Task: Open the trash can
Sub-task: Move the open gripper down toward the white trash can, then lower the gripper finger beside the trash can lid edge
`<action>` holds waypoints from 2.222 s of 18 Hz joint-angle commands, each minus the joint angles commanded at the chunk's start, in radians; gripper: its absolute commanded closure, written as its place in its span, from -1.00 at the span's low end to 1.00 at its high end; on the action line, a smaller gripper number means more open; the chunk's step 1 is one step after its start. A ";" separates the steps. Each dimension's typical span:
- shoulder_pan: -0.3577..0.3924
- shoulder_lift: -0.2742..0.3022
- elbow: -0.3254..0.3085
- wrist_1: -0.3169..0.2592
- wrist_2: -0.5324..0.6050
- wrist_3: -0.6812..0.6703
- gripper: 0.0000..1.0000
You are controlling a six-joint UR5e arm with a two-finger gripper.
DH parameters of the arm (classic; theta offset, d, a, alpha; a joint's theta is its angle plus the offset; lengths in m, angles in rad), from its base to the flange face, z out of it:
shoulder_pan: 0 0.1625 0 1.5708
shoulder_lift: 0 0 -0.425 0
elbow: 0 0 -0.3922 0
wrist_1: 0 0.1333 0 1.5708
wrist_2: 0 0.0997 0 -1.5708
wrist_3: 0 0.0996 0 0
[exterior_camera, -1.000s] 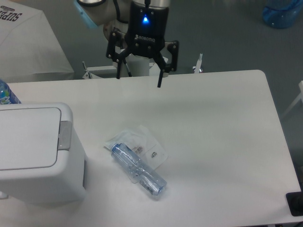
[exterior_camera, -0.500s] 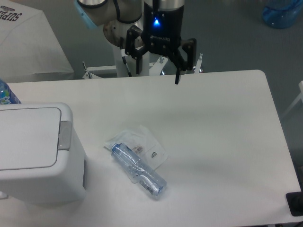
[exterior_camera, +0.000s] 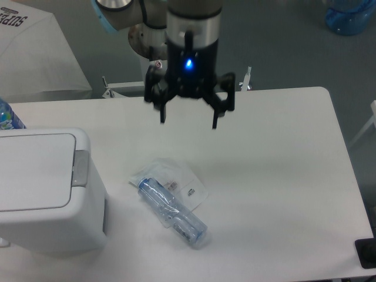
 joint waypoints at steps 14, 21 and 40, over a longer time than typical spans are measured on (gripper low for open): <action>-0.072 -0.034 -0.060 0.198 -0.158 -0.211 -1.00; -0.071 -0.032 -0.063 0.229 -0.201 -0.238 -1.00; -0.085 0.006 -0.196 0.312 -0.199 -0.244 -1.00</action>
